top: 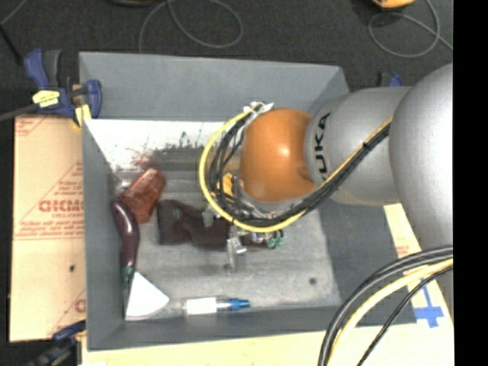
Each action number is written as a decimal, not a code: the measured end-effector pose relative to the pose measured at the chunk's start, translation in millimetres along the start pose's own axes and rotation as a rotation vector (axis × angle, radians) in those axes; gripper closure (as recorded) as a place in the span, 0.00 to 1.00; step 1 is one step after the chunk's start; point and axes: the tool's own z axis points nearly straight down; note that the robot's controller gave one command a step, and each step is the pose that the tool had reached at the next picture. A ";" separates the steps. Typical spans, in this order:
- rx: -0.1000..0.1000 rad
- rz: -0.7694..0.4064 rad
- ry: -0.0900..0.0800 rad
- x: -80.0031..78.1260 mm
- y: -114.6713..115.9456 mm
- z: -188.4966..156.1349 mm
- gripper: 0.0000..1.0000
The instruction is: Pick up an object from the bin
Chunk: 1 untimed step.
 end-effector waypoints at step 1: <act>0.001 0.355 -0.004 -26.4 27.7 17.2 1.00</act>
Offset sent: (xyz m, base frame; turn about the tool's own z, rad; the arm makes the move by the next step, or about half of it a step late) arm 0.0000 0.0000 0.0000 0.0000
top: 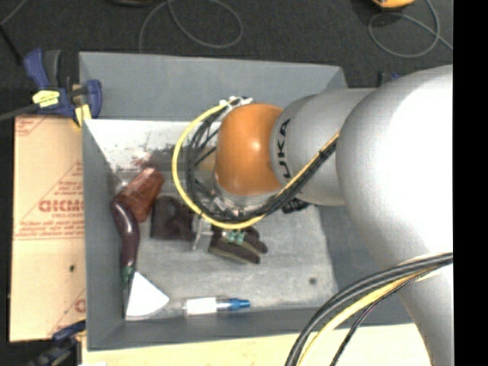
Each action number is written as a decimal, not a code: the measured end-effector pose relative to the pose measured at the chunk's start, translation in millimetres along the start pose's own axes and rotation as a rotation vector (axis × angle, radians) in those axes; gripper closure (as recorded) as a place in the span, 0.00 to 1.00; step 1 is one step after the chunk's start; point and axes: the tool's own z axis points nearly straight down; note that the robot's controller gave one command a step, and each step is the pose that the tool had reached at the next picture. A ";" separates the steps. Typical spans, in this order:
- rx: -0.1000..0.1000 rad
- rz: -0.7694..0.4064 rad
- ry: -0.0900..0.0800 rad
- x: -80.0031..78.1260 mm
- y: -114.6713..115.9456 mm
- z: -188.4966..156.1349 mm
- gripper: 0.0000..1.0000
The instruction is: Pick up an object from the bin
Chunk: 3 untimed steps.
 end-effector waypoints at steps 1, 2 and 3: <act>0.000 0.001 0.000 0.0 0.0 0.0 1.00; -0.002 -0.018 -0.005 3.4 -6.7 4.1 1.00; -0.003 -0.018 -0.007 1.9 -10.5 10.9 1.00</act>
Offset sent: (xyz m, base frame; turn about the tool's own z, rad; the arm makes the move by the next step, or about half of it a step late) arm -0.0139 -0.0169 -0.0150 -0.0442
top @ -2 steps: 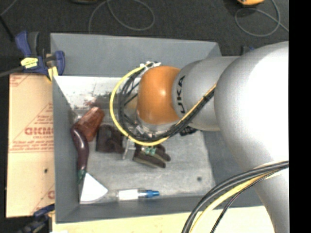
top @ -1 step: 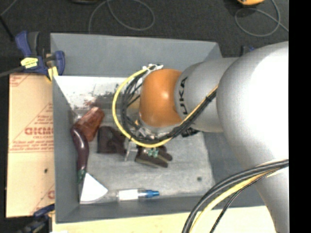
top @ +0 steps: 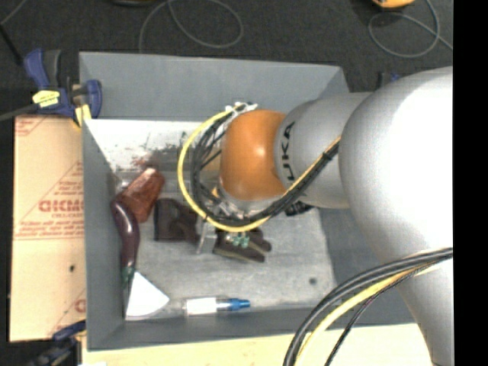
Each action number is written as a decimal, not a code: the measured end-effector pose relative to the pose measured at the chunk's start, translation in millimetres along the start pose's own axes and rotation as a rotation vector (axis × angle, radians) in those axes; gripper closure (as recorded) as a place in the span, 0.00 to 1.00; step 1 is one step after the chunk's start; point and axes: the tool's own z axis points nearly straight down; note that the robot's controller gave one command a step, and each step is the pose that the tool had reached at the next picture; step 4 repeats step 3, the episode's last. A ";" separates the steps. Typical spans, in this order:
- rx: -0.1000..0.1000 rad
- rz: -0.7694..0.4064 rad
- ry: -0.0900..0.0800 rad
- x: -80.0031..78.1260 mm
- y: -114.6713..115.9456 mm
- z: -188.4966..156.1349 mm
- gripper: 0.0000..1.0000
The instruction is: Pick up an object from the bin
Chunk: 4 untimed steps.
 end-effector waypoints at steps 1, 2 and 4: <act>0.001 0.024 0.001 -16.6 32.4 -21.4 1.00; 0.001 0.025 0.001 -16.5 32.4 -21.3 1.00; -0.001 0.033 -0.003 -11.4 27.6 -5.4 1.00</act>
Offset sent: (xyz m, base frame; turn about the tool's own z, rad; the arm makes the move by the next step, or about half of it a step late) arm 0.0000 0.0000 0.0000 0.0000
